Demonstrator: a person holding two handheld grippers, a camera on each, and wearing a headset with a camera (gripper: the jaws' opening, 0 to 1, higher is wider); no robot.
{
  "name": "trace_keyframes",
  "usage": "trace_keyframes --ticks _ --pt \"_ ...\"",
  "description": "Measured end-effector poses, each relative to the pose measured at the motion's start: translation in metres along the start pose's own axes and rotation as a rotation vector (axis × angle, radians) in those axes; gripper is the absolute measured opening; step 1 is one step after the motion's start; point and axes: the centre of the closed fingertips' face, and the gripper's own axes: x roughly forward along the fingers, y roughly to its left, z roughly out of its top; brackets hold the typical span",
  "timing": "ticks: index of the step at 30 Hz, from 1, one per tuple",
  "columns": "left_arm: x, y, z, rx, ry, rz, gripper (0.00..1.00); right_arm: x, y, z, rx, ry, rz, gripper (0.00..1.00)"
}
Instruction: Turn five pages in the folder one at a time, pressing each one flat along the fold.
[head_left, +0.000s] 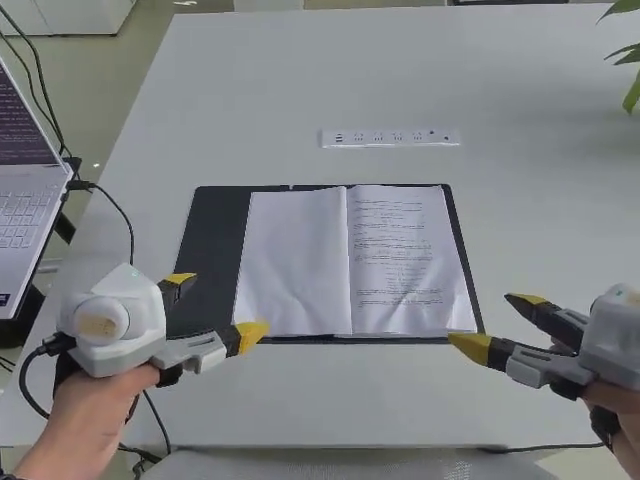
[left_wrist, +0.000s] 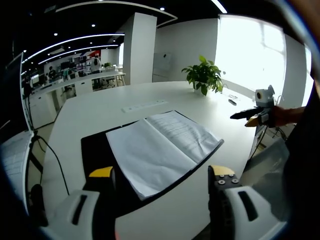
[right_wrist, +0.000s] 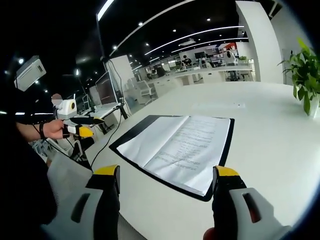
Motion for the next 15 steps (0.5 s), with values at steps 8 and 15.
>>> trace_keyframes --ticks 8,15 --pt "0.009 -0.012 -0.002 0.009 0.02 -0.021 0.75 -0.007 -0.003 -0.001 0.017 -0.007 -0.004 0.75" --pt "0.024 -0.028 0.0 0.025 0.045 -0.073 0.74 -0.01 -0.004 -0.002 0.025 -0.009 -0.008 0.78"
